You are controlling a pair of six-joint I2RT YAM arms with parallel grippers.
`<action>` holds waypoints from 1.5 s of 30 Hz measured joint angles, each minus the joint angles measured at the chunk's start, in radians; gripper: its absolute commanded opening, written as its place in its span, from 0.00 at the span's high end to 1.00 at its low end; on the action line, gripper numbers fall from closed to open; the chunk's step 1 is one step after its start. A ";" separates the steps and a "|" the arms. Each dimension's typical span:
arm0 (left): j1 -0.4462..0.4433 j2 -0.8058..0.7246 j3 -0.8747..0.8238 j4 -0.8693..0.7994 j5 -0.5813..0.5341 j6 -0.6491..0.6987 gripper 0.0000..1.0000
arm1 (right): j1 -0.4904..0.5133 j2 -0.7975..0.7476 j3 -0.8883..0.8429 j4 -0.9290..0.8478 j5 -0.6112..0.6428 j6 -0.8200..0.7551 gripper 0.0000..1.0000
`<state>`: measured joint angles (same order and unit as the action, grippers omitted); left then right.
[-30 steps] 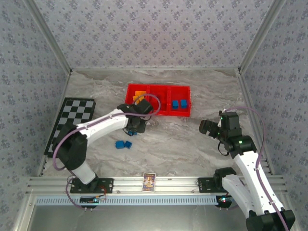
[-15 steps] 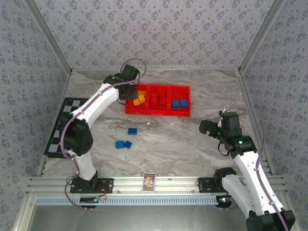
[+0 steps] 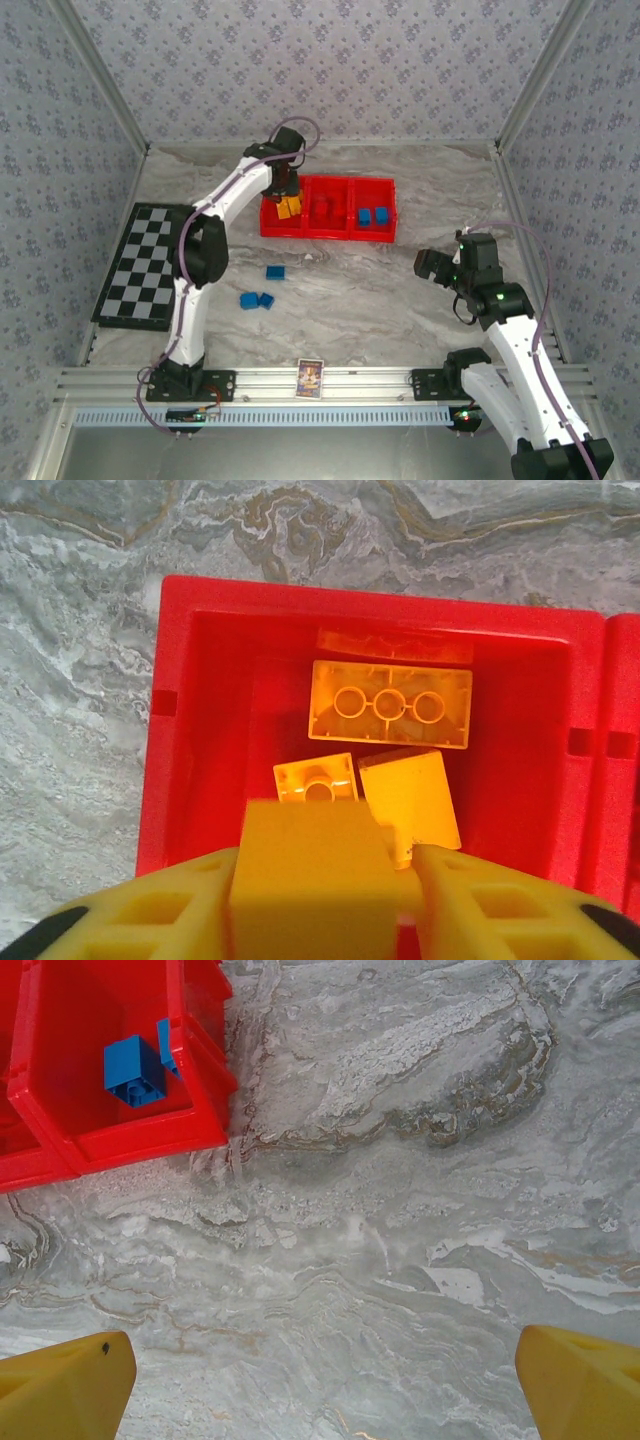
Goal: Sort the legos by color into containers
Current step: Place the lego in the container, then pick up the lego from the center of the table.
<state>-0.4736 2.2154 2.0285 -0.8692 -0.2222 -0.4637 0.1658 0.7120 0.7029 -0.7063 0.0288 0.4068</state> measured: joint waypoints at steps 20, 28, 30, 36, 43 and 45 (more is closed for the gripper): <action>0.003 -0.369 -0.293 0.126 0.003 0.037 0.00 | 0.000 0.000 0.000 0.000 0.000 0.000 0.00; -0.019 -0.660 -0.610 0.204 0.066 0.082 0.00 | 0.000 0.000 0.000 0.000 -0.002 0.000 0.00; -0.039 -0.719 -0.690 0.214 0.081 0.117 0.00 | 0.000 0.000 0.000 0.000 -0.004 0.000 0.00; -0.154 -0.904 -0.921 0.249 0.098 0.343 0.00 | 0.000 0.000 0.000 0.001 -0.015 0.000 0.00; -0.283 -1.155 -1.167 0.282 0.214 0.805 0.01 | 0.000 -0.025 -0.003 0.001 -0.019 0.000 0.00; -0.266 -1.175 -1.194 0.265 0.251 0.938 0.03 | 0.000 -0.032 -0.003 0.001 -0.020 0.000 0.00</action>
<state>-0.7399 1.0401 0.8345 -0.6041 0.0284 0.4747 0.1661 0.6800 0.6998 -0.7052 0.0090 0.4068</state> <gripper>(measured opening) 0.983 0.996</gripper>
